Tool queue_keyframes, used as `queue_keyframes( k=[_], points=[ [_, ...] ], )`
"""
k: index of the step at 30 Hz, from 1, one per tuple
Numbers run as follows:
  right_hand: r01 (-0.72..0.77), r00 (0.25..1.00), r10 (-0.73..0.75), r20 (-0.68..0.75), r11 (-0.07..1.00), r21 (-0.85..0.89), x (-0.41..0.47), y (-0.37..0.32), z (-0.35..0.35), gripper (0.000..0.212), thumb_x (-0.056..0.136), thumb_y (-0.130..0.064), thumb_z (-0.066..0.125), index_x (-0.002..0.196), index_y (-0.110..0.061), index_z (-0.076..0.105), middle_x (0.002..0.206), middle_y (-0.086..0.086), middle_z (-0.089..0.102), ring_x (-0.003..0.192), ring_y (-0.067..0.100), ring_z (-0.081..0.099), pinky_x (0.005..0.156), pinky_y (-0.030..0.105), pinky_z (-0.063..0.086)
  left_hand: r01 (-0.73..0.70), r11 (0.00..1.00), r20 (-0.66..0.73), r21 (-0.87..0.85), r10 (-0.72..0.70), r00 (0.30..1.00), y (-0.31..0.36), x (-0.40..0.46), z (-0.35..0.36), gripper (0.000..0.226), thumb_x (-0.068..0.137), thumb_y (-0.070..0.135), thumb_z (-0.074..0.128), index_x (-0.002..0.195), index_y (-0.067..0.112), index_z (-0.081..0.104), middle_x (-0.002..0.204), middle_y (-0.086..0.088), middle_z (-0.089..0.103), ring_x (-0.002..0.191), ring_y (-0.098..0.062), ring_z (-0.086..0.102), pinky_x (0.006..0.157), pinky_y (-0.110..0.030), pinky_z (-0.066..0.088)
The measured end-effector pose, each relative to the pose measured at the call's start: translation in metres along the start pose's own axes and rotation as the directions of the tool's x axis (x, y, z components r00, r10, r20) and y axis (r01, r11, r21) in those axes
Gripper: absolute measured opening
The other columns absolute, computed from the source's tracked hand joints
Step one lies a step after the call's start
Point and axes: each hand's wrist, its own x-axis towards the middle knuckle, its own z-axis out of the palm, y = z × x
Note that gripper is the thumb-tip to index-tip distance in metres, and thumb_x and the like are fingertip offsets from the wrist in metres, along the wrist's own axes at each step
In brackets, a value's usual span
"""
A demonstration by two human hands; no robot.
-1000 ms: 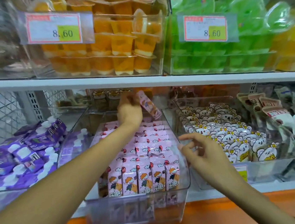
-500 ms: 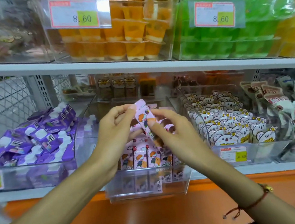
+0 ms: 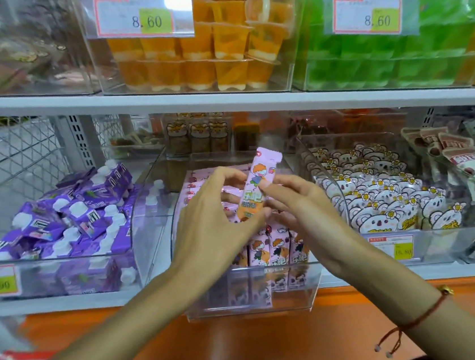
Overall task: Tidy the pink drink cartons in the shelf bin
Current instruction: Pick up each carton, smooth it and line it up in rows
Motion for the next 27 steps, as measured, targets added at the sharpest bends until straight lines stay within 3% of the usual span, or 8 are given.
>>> queue_keyframes(
  k=[3, 7, 11, 14, 17, 20, 24, 27],
  points=[
    [0.024, 0.999, -0.025, 0.035, 0.999, 0.024, 0.001, -0.005, -0.007, 0.017, 0.093, -0.014, 0.055, 0.108, -0.014, 0.063, 0.095, -0.003, 0.070, 0.084, 0.007, 0.064, 0.082, 0.026, 0.053, 0.038, 0.986, 0.077, -0.164, -0.026, 0.997, -0.004, 0.005, -0.002, 0.037, 0.082, 0.030, 0.073, 0.107, 0.038, 0.049, 0.108, 0.024, 0.062, 0.090, 0.007, 0.063, 0.077, -0.017, 0.053],
    [0.039, 0.995, -0.036, 0.089, 0.999, -0.031, -0.002, -0.005, -0.009, 0.022, 0.098, -0.013, 0.049, 0.115, -0.011, 0.063, 0.108, 0.003, 0.071, 0.091, 0.005, 0.067, 0.083, 0.024, 0.055, 0.060, 0.974, 0.178, -0.217, -0.021, 0.984, -0.007, 0.002, 0.005, 0.024, 0.090, 0.024, 0.063, 0.107, 0.037, 0.051, 0.121, 0.018, 0.061, 0.112, 0.004, 0.057, 0.098, -0.021, 0.047],
    [0.125, 0.986, -0.136, -0.098, 0.986, -0.115, -0.003, 0.000, -0.006, 0.020, 0.091, -0.015, 0.063, 0.109, -0.008, 0.063, 0.102, 0.011, 0.071, 0.082, 0.010, 0.069, 0.082, 0.030, 0.058, -0.051, 0.996, 0.100, -0.078, 0.058, 0.993, -0.006, -0.001, 0.008, 0.038, 0.082, 0.028, 0.073, 0.114, 0.038, 0.054, 0.114, 0.028, 0.055, 0.105, 0.012, 0.051, 0.082, -0.002, 0.040],
    [0.208, 0.964, -0.234, -0.130, 0.961, -0.184, -0.004, 0.000, -0.006, 0.023, 0.082, -0.018, 0.073, 0.101, -0.013, 0.063, 0.098, 0.005, 0.071, 0.080, 0.009, 0.071, 0.075, 0.027, 0.059, -0.057, 0.996, 0.042, -0.072, 0.060, 0.997, -0.005, 0.001, 0.007, 0.038, 0.080, 0.033, 0.074, 0.114, 0.037, 0.059, 0.110, 0.024, 0.058, 0.098, 0.005, 0.056, 0.078, -0.011, 0.045],
    [0.221, 0.969, -0.239, -0.057, 0.948, -0.228, -0.004, -0.001, -0.010, 0.023, 0.084, -0.023, 0.071, 0.106, -0.019, 0.064, 0.100, -0.005, 0.071, 0.089, 0.006, 0.069, 0.076, 0.021, 0.056, 0.090, 0.964, 0.118, -0.252, -0.061, 0.991, -0.003, 0.007, 0.000, 0.033, 0.080, 0.032, 0.073, 0.111, 0.035, 0.064, 0.104, 0.020, 0.068, 0.089, -0.001, 0.065, 0.074, -0.019, 0.055],
    [0.176, 0.982, -0.188, -0.025, 0.952, -0.250, -0.003, -0.001, -0.013, 0.020, 0.088, -0.028, 0.065, 0.107, -0.023, 0.066, 0.102, -0.007, 0.070, 0.083, 0.000, 0.068, 0.064, 0.011, 0.052, 0.326, 0.862, 0.286, -0.388, -0.223, 0.932, -0.002, 0.011, -0.008, 0.021, 0.081, 0.037, 0.069, 0.102, 0.035, 0.069, 0.094, 0.017, 0.073, 0.082, 0.001, 0.069, 0.065, -0.014, 0.054],
    [0.076, 0.996, -0.086, -0.024, 0.957, -0.280, -0.001, 0.001, -0.012, 0.028, 0.088, -0.038, 0.063, 0.104, -0.015, 0.064, 0.090, 0.007, 0.071, 0.066, 0.010, 0.064, 0.064, 0.021, 0.055, 0.575, 0.692, 0.497, -0.437, -0.347, 0.795, 0.001, 0.011, -0.010, 0.033, 0.084, 0.043, 0.066, 0.103, 0.018, 0.074, 0.091, 0.003, 0.076, 0.072, -0.003, 0.070, 0.061, -0.016, 0.054],
    [0.032, 0.999, -0.040, -0.021, 0.957, -0.287, 0.001, 0.001, -0.012, 0.031, 0.089, -0.041, 0.061, 0.103, -0.014, 0.061, 0.083, 0.013, 0.066, 0.068, 0.018, 0.061, 0.068, 0.029, 0.055, 0.614, 0.649, 0.514, -0.448, -0.375, 0.771, 0.004, 0.012, -0.009, 0.029, 0.084, 0.043, 0.066, 0.096, 0.018, 0.075, 0.087, 0.003, 0.076, 0.065, -0.003, 0.070, 0.060, -0.018, 0.055]
  ],
)
